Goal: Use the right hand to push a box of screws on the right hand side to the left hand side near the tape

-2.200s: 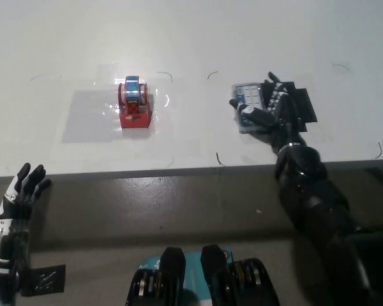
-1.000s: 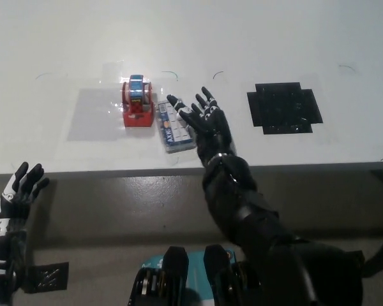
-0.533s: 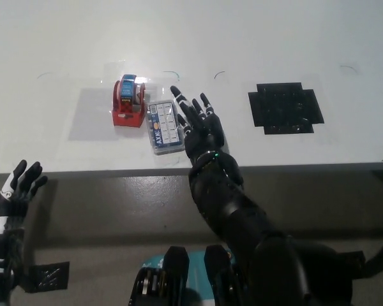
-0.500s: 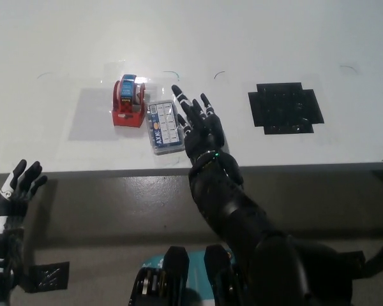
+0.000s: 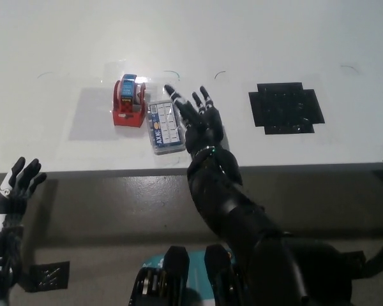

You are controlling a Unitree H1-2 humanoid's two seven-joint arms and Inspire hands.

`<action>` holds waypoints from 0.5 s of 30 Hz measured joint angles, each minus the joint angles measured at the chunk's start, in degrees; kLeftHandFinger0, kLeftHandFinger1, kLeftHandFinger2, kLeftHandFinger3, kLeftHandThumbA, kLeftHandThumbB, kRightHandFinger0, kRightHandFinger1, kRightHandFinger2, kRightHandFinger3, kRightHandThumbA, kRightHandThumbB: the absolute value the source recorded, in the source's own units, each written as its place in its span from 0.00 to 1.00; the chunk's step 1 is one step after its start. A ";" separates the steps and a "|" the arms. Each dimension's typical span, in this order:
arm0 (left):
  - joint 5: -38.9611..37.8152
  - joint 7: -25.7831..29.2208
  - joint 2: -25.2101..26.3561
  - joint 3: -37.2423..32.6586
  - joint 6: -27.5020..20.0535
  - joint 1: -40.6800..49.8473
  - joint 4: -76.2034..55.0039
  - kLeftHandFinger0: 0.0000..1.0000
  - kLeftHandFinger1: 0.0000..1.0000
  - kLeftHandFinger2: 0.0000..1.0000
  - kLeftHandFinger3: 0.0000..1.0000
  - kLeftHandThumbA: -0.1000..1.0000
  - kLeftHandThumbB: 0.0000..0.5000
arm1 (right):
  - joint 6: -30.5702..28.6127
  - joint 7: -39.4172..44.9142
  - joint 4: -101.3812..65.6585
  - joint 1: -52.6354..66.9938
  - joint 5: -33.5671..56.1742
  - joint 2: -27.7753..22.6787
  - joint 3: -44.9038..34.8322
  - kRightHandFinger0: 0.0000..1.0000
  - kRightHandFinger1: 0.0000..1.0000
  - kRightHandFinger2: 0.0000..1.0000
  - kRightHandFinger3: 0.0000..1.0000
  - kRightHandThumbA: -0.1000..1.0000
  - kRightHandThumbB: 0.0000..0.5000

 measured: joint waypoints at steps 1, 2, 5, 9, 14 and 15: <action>-0.01 0.00 0.02 0.03 0.00 -0.01 0.03 1.00 1.00 1.00 1.00 1.00 0.14 | -0.15 -0.23 -2.60 0.75 -1.00 -0.37 1.42 1.00 1.00 1.00 1.00 1.00 0.37; -0.03 0.00 0.03 0.03 0.00 0.00 0.08 1.00 1.00 1.00 1.00 1.00 0.14 | -0.26 -0.44 -5.18 1.60 -2.09 -0.79 2.79 1.00 1.00 1.00 1.00 1.00 0.35; -0.03 0.02 0.00 0.02 0.02 -0.02 0.29 1.00 1.00 1.00 1.00 1.00 0.08 | -0.28 -0.70 -12.38 4.52 -4.51 -2.33 5.73 1.00 1.00 1.00 1.00 1.00 0.44; -0.03 0.02 -0.01 -0.04 0.07 -0.30 0.69 1.00 1.00 1.00 1.00 0.97 0.05 | -0.26 -0.58 -21.29 9.22 -6.05 -4.31 7.97 1.00 1.00 1.00 1.00 1.00 0.49; -0.03 0.02 -0.02 -0.13 0.21 -1.52 1.63 1.00 1.00 1.00 1.00 0.99 0.15 | 0.14 -0.14 -32.58 16.78 -6.78 -6.80 9.42 1.00 1.00 1.00 1.00 1.00 0.49; -0.03 0.02 -0.02 -0.14 0.27 -1.73 1.91 1.00 1.00 1.00 1.00 0.98 0.13 | 0.28 -0.09 -34.69 18.34 -6.84 -7.22 9.63 1.00 1.00 1.00 1.00 1.00 0.44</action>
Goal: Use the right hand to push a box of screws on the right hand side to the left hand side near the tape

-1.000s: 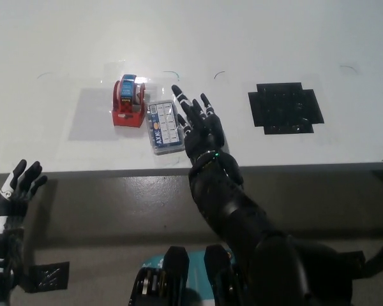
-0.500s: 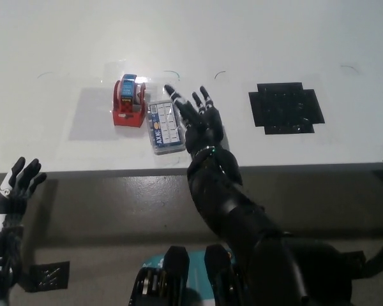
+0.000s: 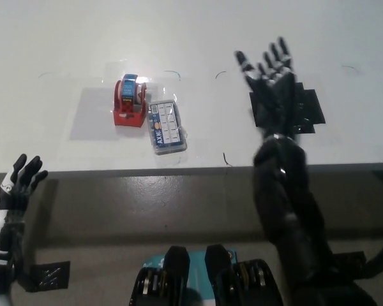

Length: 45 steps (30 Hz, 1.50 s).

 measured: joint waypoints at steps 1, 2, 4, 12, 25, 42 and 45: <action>-0.01 0.00 0.00 0.01 0.08 -0.30 0.38 1.00 1.00 1.00 1.00 0.98 0.13 | 0.13 0.05 -2.08 1.62 -0.06 -0.48 0.22 1.00 1.00 1.00 1.00 1.00 0.38; -0.01 0.01 0.00 0.01 0.20 -0.53 0.77 1.00 1.00 1.00 1.00 0.98 0.15 | 0.30 0.10 -4.08 3.25 -0.08 -0.91 0.44 1.00 1.00 1.00 1.00 1.00 0.37; -0.01 0.01 -0.02 0.01 0.43 -1.18 1.49 1.00 1.00 1.00 1.00 1.00 0.19 | 0.66 0.20 -9.27 7.72 -0.13 -2.03 0.95 1.00 1.00 1.00 1.00 1.00 0.40; -0.01 0.05 -0.07 0.03 1.19 -3.39 4.74 1.00 1.00 1.00 1.00 1.00 0.21 | 1.06 1.14 -25.68 24.74 -0.29 -5.13 3.37 1.00 1.00 1.00 1.00 1.00 0.48; -0.12 0.50 -0.09 2.72 2.29 -6.69 8.61 1.00 1.00 1.00 1.00 0.98 0.18 | -0.87 7.58 -42.88 46.63 -8.45 -11.61 16.21 1.00 1.00 1.00 1.00 1.00 0.53; -0.05 0.33 -0.09 3.19 2.23 -3.28 9.28 1.00 1.00 1.00 1.00 0.99 0.16 | -1.98 8.72 -41.96 48.53 -16.15 -13.08 18.38 1.00 1.00 1.00 1.00 1.00 0.54; -0.09 0.31 -0.10 3.16 2.19 -1.96 9.29 1.00 1.00 1.00 1.00 0.98 0.17 | -2.04 8.84 -41.75 48.53 -16.15 -13.08 18.35 1.00 1.00 1.00 1.00 1.00 0.55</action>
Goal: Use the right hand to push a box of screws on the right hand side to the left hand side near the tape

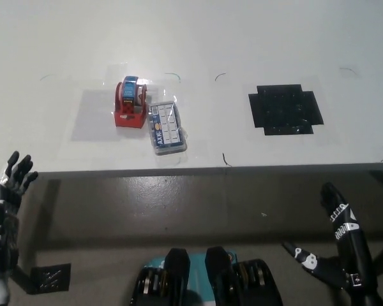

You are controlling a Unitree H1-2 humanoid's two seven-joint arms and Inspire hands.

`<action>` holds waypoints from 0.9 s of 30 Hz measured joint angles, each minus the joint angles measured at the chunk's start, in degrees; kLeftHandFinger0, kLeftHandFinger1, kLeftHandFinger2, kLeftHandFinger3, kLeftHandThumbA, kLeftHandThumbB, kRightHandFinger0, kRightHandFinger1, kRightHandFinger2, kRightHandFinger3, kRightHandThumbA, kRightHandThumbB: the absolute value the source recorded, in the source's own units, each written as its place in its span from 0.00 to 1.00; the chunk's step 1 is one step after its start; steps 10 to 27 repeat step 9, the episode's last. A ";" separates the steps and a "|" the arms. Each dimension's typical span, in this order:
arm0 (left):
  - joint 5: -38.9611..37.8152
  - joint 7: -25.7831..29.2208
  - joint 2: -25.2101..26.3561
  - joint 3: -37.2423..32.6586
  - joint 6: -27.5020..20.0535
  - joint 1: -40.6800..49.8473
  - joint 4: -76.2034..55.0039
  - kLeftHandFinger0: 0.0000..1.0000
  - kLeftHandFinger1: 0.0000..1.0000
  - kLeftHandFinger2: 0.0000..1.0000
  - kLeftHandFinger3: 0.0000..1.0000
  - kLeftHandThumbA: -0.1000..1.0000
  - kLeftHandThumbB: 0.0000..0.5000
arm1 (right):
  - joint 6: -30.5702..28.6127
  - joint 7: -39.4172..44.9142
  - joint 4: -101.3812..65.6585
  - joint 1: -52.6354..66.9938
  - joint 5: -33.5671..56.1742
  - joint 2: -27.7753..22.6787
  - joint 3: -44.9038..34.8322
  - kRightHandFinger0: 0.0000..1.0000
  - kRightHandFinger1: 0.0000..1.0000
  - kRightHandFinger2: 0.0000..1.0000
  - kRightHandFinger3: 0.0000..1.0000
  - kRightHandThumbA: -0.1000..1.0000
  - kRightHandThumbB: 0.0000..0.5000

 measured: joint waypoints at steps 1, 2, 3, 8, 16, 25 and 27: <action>-0.01 -0.02 0.00 -0.02 -0.09 0.25 0.02 1.00 1.00 1.00 1.00 0.98 0.17 | -0.01 0.05 0.00 0.00 0.01 0.00 0.00 1.00 1.00 1.00 1.00 1.00 0.54; -0.03 -0.06 0.00 -0.06 -0.18 0.53 0.13 1.00 1.00 1.00 1.00 0.98 0.16 | -0.02 0.10 0.00 0.00 0.00 -0.02 -0.02 1.00 1.00 1.00 1.00 1.00 0.54; -0.03 -0.08 0.00 -0.10 -0.24 0.68 0.30 1.00 1.00 1.00 1.00 0.98 0.16 | -0.03 0.11 0.00 0.00 -0.02 -0.05 -0.04 1.00 1.00 1.00 1.00 1.00 0.53; 0.06 -0.04 -0.25 -0.13 -0.27 0.71 0.94 1.00 1.00 1.00 1.00 0.99 0.15 | -0.05 0.09 0.00 -0.04 -0.50 -0.24 -0.24 1.00 1.00 1.00 1.00 1.00 0.56; 0.10 -0.02 -0.29 -0.13 -0.27 0.70 0.97 1.00 1.00 1.00 1.00 0.99 0.14 | -0.05 0.10 0.00 -0.04 -0.53 -0.23 -0.28 1.00 1.00 1.00 1.00 1.00 0.56; 0.10 -0.02 -0.29 -0.13 -0.27 0.70 0.97 1.00 1.00 1.00 1.00 0.99 0.14 | -0.05 0.10 0.00 -0.04 -0.53 -0.23 -0.28 1.00 1.00 1.00 1.00 1.00 0.56; 0.10 -0.02 -0.29 -0.13 -0.27 0.70 0.97 1.00 1.00 1.00 1.00 0.99 0.14 | -0.05 0.10 0.00 -0.04 -0.53 -0.23 -0.28 1.00 1.00 1.00 1.00 1.00 0.56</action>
